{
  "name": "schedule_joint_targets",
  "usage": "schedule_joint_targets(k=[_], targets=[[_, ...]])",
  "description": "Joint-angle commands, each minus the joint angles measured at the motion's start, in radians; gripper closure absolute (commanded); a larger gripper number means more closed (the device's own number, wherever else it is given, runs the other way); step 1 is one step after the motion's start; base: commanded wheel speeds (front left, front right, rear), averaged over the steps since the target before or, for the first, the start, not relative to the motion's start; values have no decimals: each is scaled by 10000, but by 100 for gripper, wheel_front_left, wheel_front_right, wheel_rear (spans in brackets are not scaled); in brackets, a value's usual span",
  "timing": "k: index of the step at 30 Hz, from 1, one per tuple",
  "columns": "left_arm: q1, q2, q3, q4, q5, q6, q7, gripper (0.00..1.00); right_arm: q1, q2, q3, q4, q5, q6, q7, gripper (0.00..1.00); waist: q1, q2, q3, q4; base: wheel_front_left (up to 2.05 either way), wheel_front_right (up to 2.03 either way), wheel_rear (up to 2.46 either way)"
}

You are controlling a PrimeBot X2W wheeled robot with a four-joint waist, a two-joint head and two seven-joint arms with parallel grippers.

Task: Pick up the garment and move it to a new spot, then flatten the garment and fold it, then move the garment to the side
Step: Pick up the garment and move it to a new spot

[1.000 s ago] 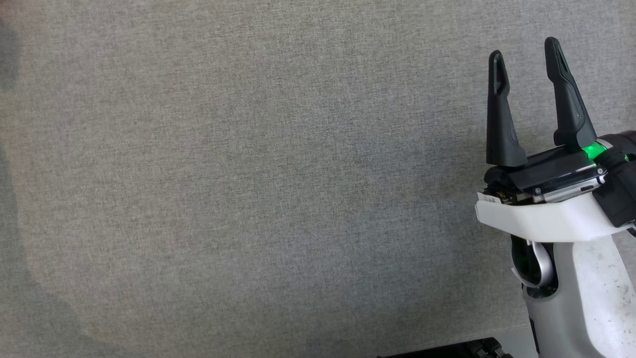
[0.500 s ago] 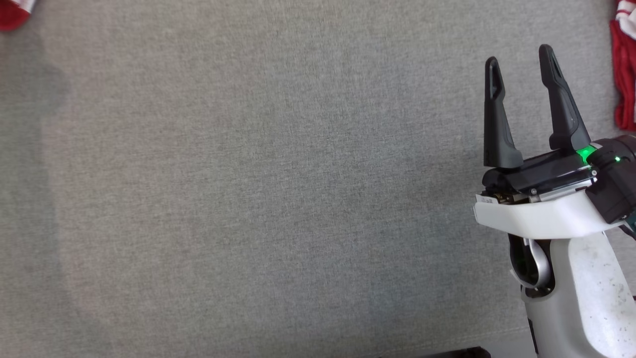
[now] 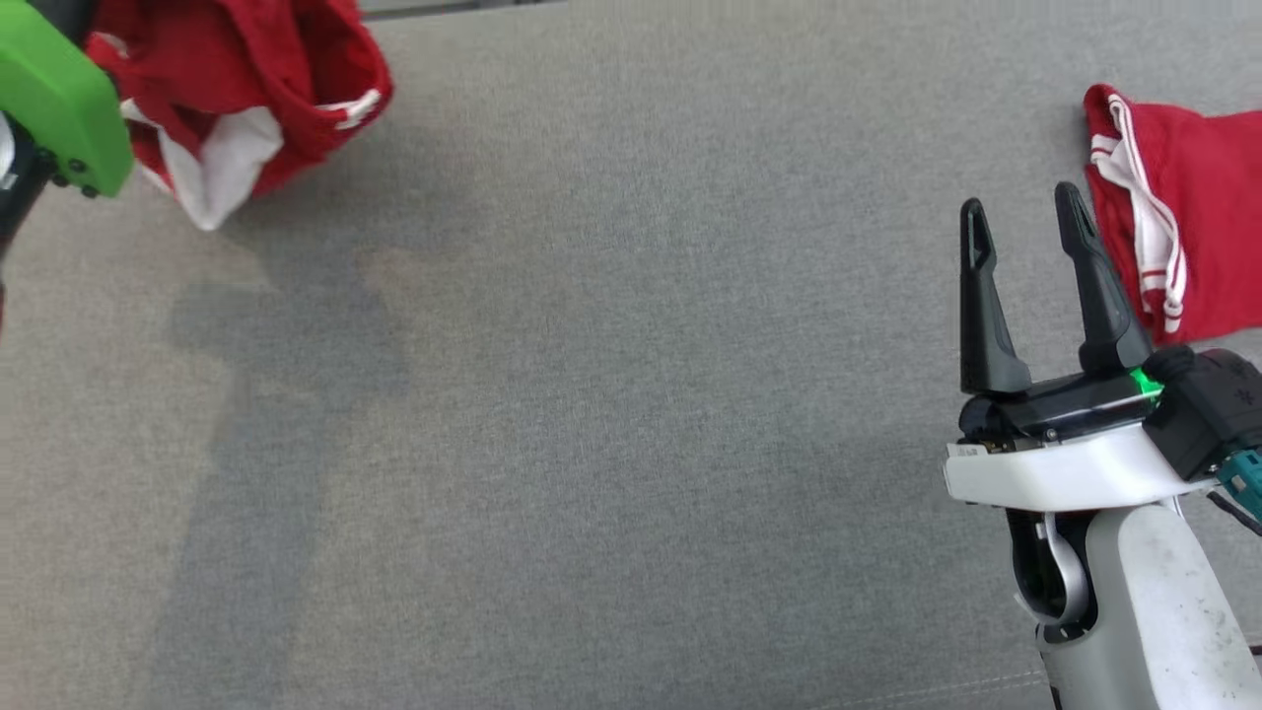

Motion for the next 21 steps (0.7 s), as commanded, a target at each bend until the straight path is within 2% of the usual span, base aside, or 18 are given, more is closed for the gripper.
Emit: schedule_joint_targets(k=[1,8,14,18,21], targets=[[-114,-182,-101,-230,-215,10,-55,100,263,-15,-48,50,52,-1,-28,0,0,-1,-1323,-160,0,0,0],[546,-1105,-787,-1735,-1121,11,-252,100,841,-15,-195,117,171,-1,-28,0,0,-1,-1899,-381,0,0,0],[1518,-2256,-1333,-2884,-1506,96,-976,100,1065,-15,-352,54,263,-1,-28,0,0,-1,-1763,-500,0,0,0],[2347,-2882,-1409,-2552,-1679,398,-1741,100,879,-12,-294,30,350,-1,-28,0,0,-1,-1461,-633,0,0,0],[2980,-3119,-1394,-1586,-1645,584,-2443,100,790,-13,-197,18,430,-1,-28,0,0,-1,-1191,-790,0,0,0]])
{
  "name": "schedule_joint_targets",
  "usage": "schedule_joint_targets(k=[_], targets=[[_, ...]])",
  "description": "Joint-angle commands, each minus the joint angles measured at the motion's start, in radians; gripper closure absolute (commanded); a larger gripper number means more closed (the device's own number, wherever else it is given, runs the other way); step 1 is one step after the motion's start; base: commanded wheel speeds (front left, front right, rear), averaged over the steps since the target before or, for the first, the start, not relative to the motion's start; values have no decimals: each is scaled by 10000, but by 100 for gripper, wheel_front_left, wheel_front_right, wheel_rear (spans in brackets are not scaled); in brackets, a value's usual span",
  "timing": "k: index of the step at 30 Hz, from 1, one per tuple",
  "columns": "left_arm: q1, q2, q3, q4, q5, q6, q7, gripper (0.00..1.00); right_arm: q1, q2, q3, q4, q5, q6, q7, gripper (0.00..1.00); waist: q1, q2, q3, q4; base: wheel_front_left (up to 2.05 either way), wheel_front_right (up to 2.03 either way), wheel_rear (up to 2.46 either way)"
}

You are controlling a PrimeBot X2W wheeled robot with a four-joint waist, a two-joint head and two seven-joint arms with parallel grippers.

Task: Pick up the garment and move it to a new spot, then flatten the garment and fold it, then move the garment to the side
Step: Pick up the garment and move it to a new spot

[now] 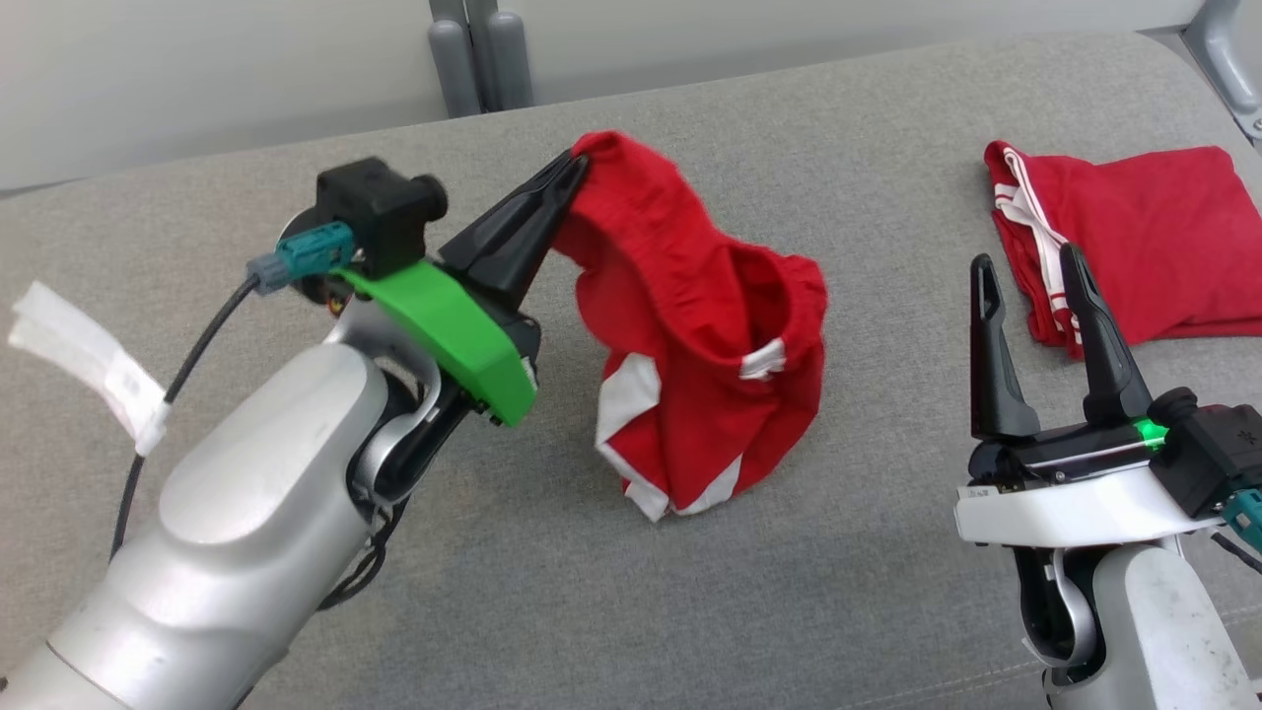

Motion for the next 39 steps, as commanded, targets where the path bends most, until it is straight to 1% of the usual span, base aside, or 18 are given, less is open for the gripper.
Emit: schedule_joint_targets(k=[1,6,9,10,11,15,19,22,24,29,36,39], targets=[[347,-30,61,503,-14,107,-296,100,-84,-15,9,-4,91,-1,-26,0,1,-1,302,-220,0,0,0],[1251,-282,435,3091,-312,442,-1145,100,-229,-13,74,115,150,-1,-27,0,1,-1,645,-428,0,0,0],[1571,-417,664,4275,-350,496,-1379,100,-276,-15,90,181,135,-1,-26,0,1,-1,717,-477,0,0,0],[1676,-488,757,4613,-399,412,-1436,42,-291,-15,73,202,109,-1,-26,0,1,-1,725,-467,0,0,0],[1726,-541,845,4840,-415,369,-1470,0,-289,-15,60,223,79,-1,-26,0,1,-1,723,-450,0,0,0],[1850,-775,1146,5401,-194,116,-1542,0,-203,-12,-8,289,-58,-1,-27,0,1,-1,575,-225,0,0,0],[2057,-901,1710,5049,522,37,-1539,0,-153,-15,30,338,-160,-1,-26,0,1,-1,315,51,0,0,0],[2435,-964,2208,4506,1199,-3,-1539,0,-53,-15,32,417,-219,-1,-26,0,1,-1,42,263,0,0,0],[2773,-963,2507,4048,1693,52,-1540,0,48,-15,45,459,-251,-1,-26,0,1,-1,-162,383,0,0,0],[4118,-1192,3461,2718,2617,192,-1540,0,409,-15,-31,689,-452,-1,-26,0,1,-1,-631,768,0,0,0],[6311,-1405,5019,816,3543,537,-1542,0,1014,-18,-94,930,-599,-1,-26,0,1,-1,-1187,1045,0,0,0],[7277,-1695,5701,59,3897,719,-1541,0,1348,-15,-115,1027,-457,-1,-26,0,1,-1,-1433,1138,0,0,0]])
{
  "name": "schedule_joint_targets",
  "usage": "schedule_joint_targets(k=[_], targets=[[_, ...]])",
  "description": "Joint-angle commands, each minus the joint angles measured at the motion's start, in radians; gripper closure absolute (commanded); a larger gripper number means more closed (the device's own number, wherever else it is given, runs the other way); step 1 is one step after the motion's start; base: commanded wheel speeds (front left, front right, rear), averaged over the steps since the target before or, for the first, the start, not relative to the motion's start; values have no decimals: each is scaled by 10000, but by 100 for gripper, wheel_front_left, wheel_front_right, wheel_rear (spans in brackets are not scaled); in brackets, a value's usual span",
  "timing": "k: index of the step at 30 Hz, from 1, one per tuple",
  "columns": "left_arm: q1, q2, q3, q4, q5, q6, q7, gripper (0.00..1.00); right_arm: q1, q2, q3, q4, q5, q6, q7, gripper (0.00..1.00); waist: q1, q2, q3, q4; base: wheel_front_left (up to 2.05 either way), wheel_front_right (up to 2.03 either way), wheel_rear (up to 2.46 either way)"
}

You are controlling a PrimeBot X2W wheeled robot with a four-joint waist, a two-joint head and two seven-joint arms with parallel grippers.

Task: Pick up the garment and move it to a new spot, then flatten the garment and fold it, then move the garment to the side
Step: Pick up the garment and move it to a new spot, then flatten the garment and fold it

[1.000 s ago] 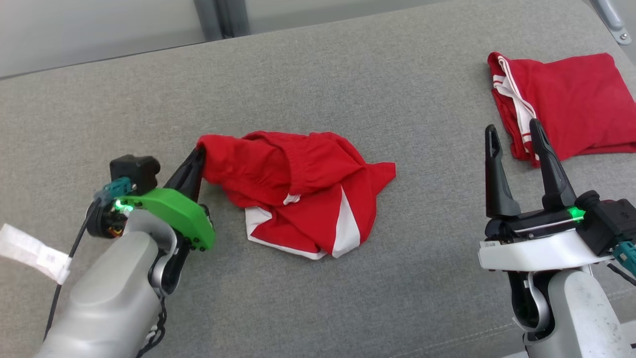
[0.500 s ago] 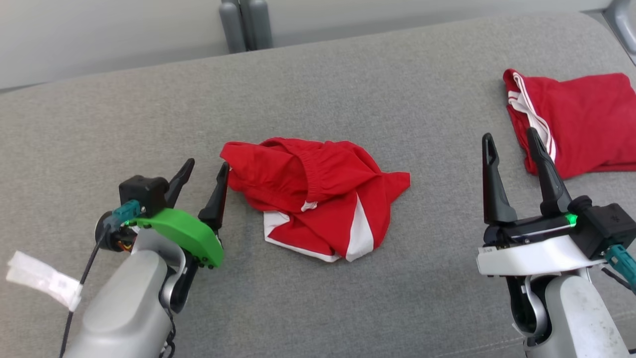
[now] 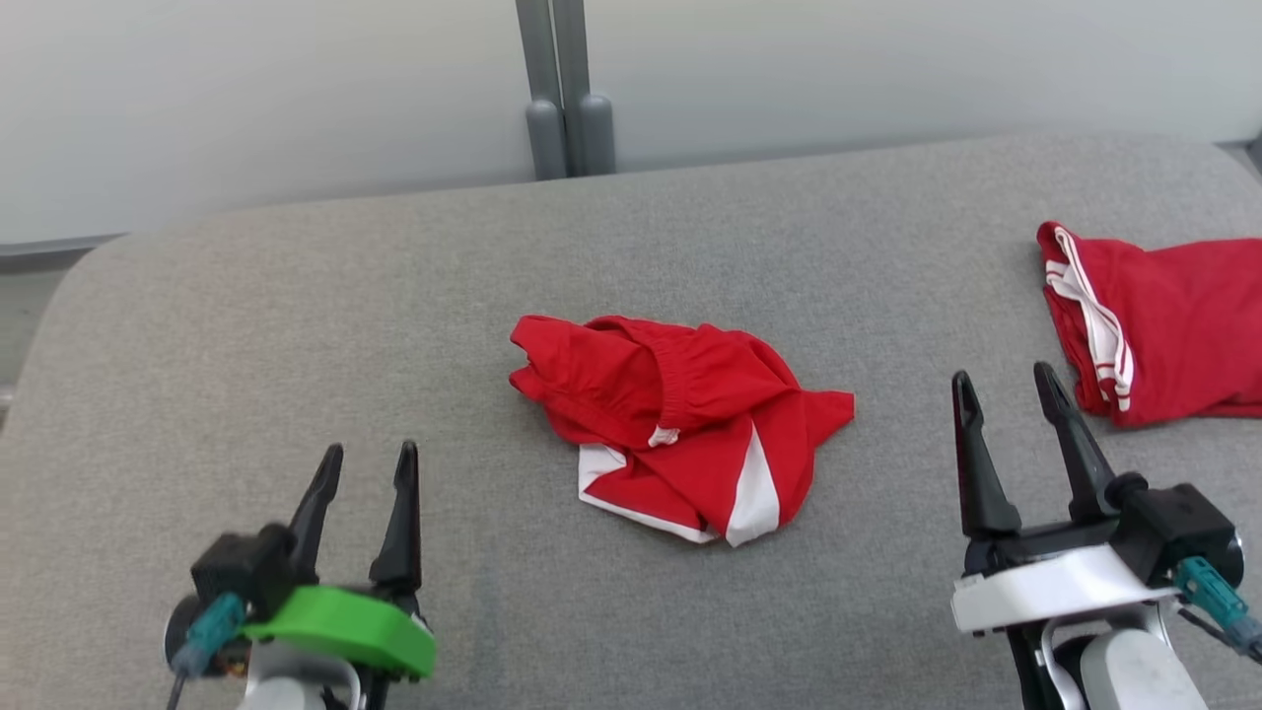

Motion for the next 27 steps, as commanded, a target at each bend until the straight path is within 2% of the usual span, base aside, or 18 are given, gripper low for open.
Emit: schedule_joint_targets(k=[1,10,27], targets=[[449,-147,161,-202,128,70,-24,0,261,-20,-42,53,123,-1,-26,0,1,0,-345,221,0,0,0],[2029,-1015,1271,-1320,1228,298,-18,0,863,-21,-42,-8,656,-1,-26,0,1,0,-658,321,0,0,0],[2202,-1516,1943,-1149,1934,-268,-18,0,663,-20,401,1118,649,-1,-26,0,1,0,-709,263,0,0,0]])
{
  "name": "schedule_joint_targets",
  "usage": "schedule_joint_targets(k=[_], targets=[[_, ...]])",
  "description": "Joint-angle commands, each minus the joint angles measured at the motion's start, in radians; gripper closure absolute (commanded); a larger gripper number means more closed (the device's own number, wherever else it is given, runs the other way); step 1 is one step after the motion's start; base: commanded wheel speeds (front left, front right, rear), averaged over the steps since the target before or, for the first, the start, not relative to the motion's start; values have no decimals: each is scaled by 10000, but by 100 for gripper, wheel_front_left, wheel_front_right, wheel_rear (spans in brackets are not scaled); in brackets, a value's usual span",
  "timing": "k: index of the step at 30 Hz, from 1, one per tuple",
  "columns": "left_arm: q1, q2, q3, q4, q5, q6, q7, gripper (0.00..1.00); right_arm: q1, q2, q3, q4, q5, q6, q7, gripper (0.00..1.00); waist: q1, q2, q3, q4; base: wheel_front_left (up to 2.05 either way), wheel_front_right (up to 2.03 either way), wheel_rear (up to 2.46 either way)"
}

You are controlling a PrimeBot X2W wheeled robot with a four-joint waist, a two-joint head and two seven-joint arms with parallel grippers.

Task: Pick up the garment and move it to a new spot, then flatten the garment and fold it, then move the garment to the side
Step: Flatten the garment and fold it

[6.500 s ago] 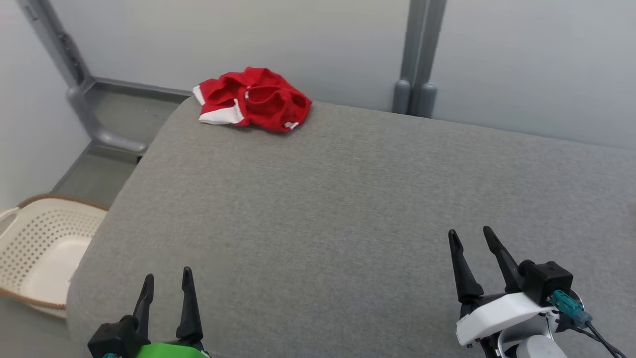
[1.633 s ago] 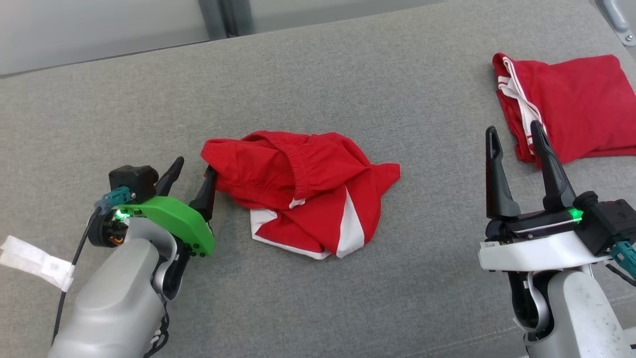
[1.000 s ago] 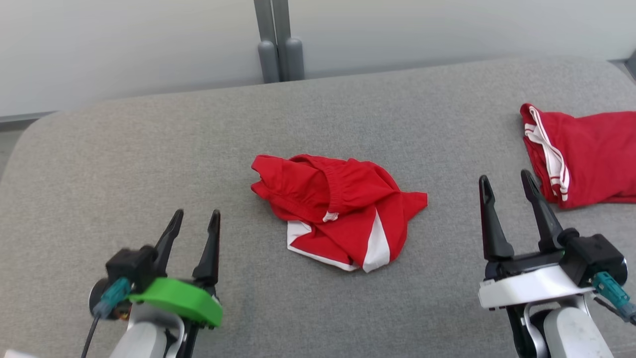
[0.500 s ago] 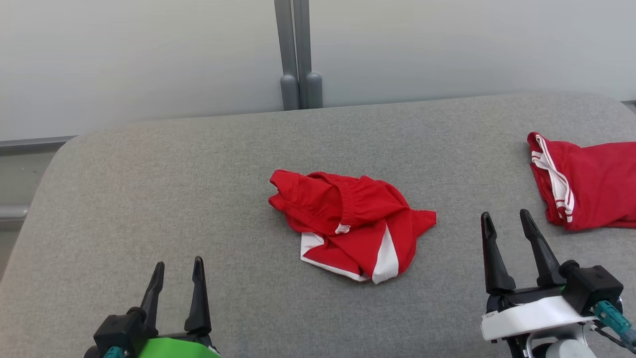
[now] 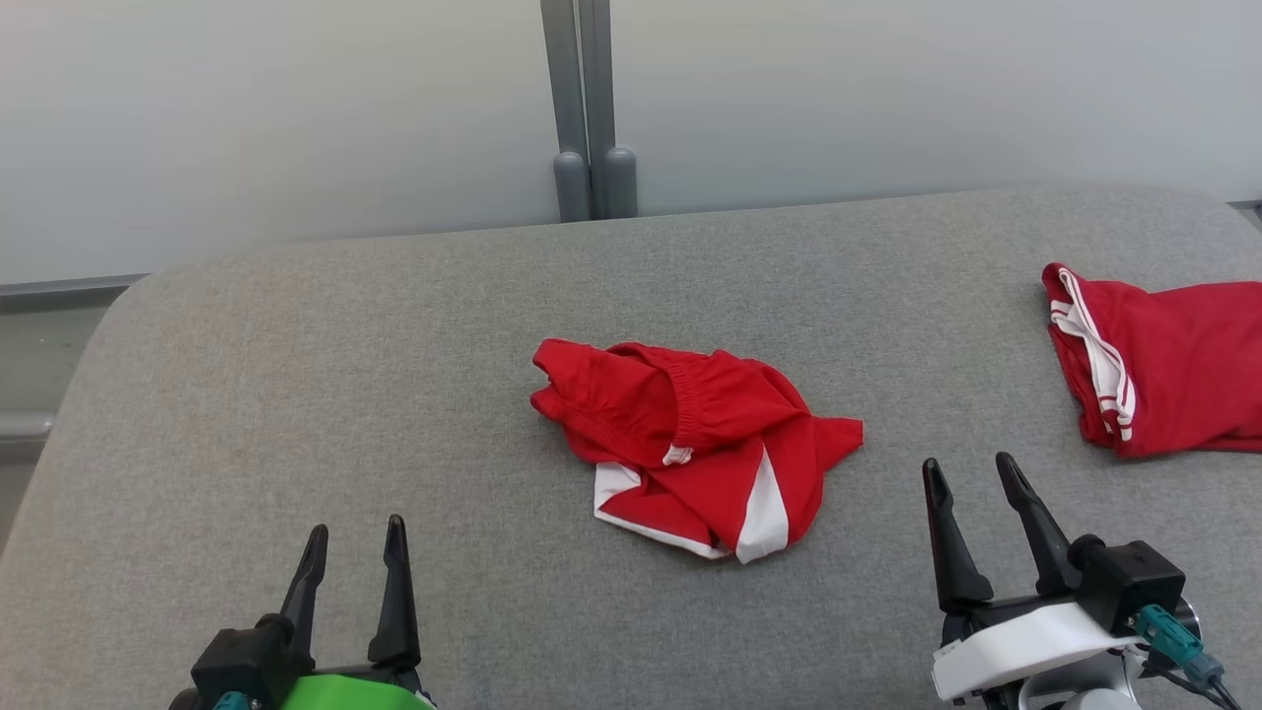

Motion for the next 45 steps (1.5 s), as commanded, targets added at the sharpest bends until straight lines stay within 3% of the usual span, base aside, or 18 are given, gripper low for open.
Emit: schedule_joint_targets(k=[1,15,21,28,35,45], targets=[[71,-17,68,16,48,-41,-3,0,-101,-23,10,59,-44,-1,-27,0,0,0,7,-1,0,0,0],[-14,-101,209,139,255,-223,-5,0,-225,-23,28,315,-11,-1,-26,0,0,0,60,34,0,0,0],[-317,-118,-285,228,440,-470,-5,0,-324,-22,12,292,-67,-1,-26,0,0,0,192,-123,0,0,0],[-1391,-112,-1849,1049,635,-860,195,0,-526,-22,213,342,-134,-1,-27,0,0,0,609,-795,0,0,0],[-3014,-97,-3250,2448,408,-976,686,0,-876,-20,216,200,-37,-1,-25,0,0,0,1313,-1671,0,0,0],[-4608,70,-3316,4680,14,-930,493,0,-1173,-17,383,120,185,-1,-25,0,0,0,1965,-2576,0,0,0]])
